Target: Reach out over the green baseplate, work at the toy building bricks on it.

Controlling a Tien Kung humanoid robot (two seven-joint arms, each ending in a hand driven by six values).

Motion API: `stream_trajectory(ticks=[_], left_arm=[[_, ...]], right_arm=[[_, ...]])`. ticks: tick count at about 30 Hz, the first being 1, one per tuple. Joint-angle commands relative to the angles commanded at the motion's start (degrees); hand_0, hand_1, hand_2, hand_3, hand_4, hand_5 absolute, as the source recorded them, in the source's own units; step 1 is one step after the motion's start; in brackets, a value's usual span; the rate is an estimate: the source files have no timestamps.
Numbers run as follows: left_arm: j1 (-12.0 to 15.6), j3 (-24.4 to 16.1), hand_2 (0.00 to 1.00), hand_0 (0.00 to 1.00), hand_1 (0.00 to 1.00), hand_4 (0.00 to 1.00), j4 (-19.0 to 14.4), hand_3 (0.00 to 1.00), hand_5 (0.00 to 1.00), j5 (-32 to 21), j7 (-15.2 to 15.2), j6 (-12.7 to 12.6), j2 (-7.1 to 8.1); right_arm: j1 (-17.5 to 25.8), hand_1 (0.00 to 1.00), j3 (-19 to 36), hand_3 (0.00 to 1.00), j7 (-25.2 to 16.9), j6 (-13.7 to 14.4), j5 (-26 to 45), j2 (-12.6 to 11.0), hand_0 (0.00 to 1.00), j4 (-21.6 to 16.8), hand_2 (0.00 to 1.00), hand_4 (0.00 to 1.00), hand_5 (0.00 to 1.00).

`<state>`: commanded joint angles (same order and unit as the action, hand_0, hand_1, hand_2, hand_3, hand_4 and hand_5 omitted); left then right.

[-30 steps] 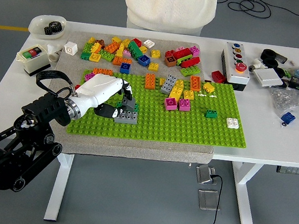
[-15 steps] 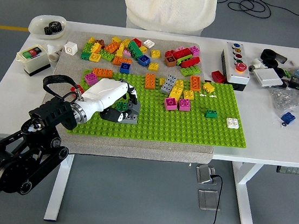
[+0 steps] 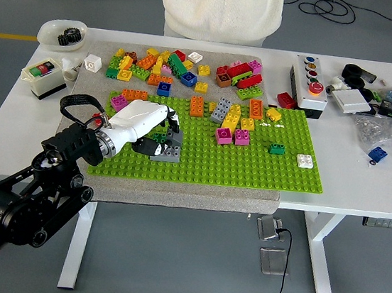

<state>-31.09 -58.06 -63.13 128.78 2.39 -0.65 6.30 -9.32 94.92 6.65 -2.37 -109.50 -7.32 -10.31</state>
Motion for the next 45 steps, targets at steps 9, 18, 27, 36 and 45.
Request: stream_trajectory(ticks=[9, 18, 27, 36, 45], left_arm=[[1.0, 0.4, 0.537, 0.586, 0.564, 0.424, -0.8, 0.522, 0.002, 0.4, -0.2, 0.2, -0.08], [0.8, 0.5, 0.536, 0.585, 0.564, 0.428, 0.0, 0.522, 0.002, 0.4, -0.1, 0.0, -0.2], [1.1, 0.9, 0.536, 0.585, 0.564, 0.426, 1.0, 0.522, 0.002, 0.7, 0.0, -0.2, -0.27], [1.2, 1.0, 0.536, 0.585, 0.564, 0.427, 1.1, 0.522, 0.002, 0.8, 0.1, -0.1, -0.28], [1.1, 0.7, 0.539, 0.587, 0.566, 0.429, 1.5, 0.525, 0.002, 0.6, 0.6, 0.6, -0.32]], right_arm=[[0.0, 0.643, 0.0, 0.633, 0.0, 0.0, 0.0, 0.0, 0.741, 0.0, 0.684, 0.819, 0.529], [0.0, 0.644, -0.1, 0.632, 0.0, 0.0, 0.1, 0.0, 0.741, 0.0, 0.683, 0.819, 0.529], [0.0, 0.644, -0.3, 0.633, 0.0, 0.0, 0.1, 0.0, 0.741, 0.0, 0.683, 0.819, 0.529], [0.2, 0.644, -0.2, 0.632, 0.0, 0.0, 0.1, 0.0, 0.741, 0.0, 0.683, 0.819, 0.529], [0.1, 0.644, -0.4, 0.631, 0.0, 0.0, 0.2, 0.0, 0.741, 0.0, 0.684, 0.819, 0.529]])
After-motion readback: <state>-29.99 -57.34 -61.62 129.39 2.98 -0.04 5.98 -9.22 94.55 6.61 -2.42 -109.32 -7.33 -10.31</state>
